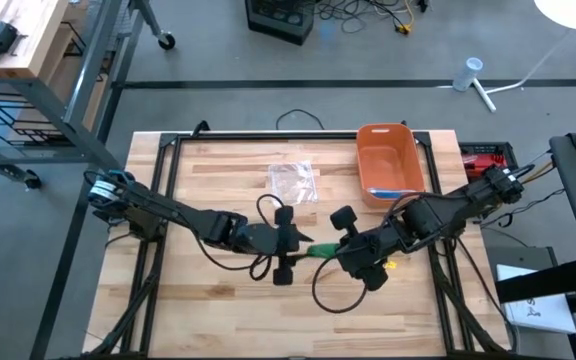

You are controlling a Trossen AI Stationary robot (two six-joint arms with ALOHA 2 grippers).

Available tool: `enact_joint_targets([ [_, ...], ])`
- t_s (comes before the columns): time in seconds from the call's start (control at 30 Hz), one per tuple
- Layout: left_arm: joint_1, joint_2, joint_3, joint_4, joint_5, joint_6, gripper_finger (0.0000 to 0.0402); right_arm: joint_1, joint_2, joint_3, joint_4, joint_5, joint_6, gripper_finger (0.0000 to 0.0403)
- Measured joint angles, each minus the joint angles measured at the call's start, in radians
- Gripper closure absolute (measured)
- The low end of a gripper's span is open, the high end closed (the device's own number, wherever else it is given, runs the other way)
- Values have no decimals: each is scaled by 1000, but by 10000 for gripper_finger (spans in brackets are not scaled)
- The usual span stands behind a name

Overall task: Roll bandage
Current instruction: Roll the green bandage

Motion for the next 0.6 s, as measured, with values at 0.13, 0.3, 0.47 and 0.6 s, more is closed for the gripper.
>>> enact_joint_targets([
  [0.13,-1,0,9,-67,-67,-10,296,1,-3,0,-4,1,1,400],
  [0.3,-2,0,7,-64,-67,-8,346,1,-4,0,-4,-42,-2,400],
  [0.47,1,0,31,-40,-78,39,375,4,-5,0,4,-100,5,400],
  [0.6,2,0,44,-31,-79,68,386,1,-5,0,4,-88,26,400],
])
